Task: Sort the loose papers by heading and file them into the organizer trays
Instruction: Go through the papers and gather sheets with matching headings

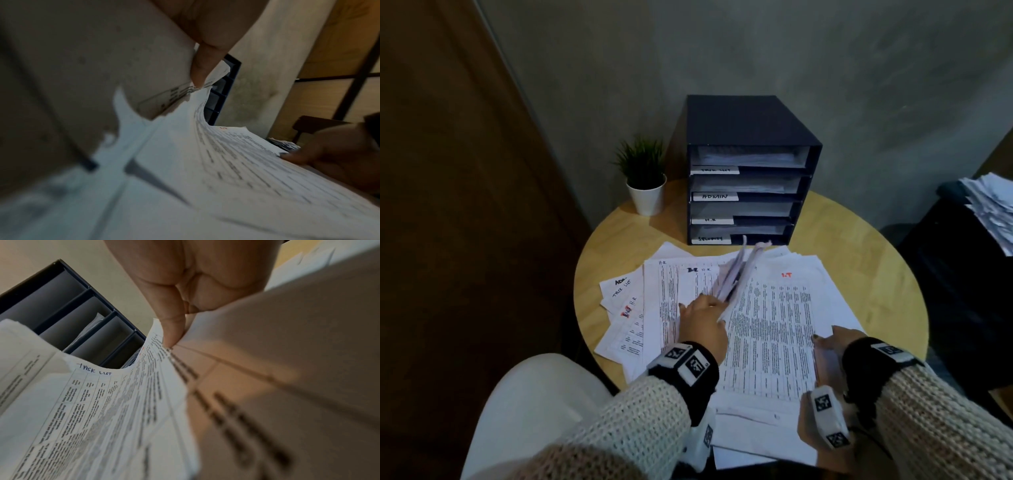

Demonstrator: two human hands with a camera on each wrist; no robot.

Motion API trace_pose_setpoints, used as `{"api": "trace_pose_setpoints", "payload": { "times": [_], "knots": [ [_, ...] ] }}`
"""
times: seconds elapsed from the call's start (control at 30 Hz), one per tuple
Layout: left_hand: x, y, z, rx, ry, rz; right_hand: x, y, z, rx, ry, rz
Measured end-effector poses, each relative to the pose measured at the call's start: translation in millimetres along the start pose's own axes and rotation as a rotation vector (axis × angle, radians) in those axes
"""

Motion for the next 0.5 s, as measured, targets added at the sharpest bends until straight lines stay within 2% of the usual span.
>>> {"api": "trace_pose_setpoints", "payload": {
  "times": [0.1,0.2,0.27,0.37,0.43,0.5],
  "knots": [
    [7,-2,-11,0.050,-0.085,0.045,0,-1,0,-0.011,0.004,0.011],
    [10,-5,-14,0.191,-0.069,0.092,2,-1,1,-0.017,0.001,0.000],
    [10,-3,-14,0.230,-0.037,0.052,2,0,1,-0.017,0.002,0.004],
    [7,2,-2,0.316,0.124,-0.078,2,0,1,-0.019,-0.001,0.002],
    [6,2,14,0.309,0.327,-0.044,2,-1,1,-0.019,0.000,-0.003],
    [7,1,32,0.200,0.476,0.041,2,-1,2,-0.022,0.005,-0.003]
  ]
}}
Point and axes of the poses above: each hand's wrist, its own x-axis away from the middle knuckle, its own y-axis out of the back of the hand, z = x × y, the point moved 5 cm from there along -x, towards the middle knuckle, and after that the axes turned 8 degrees about -y, right-handed, at the moved point
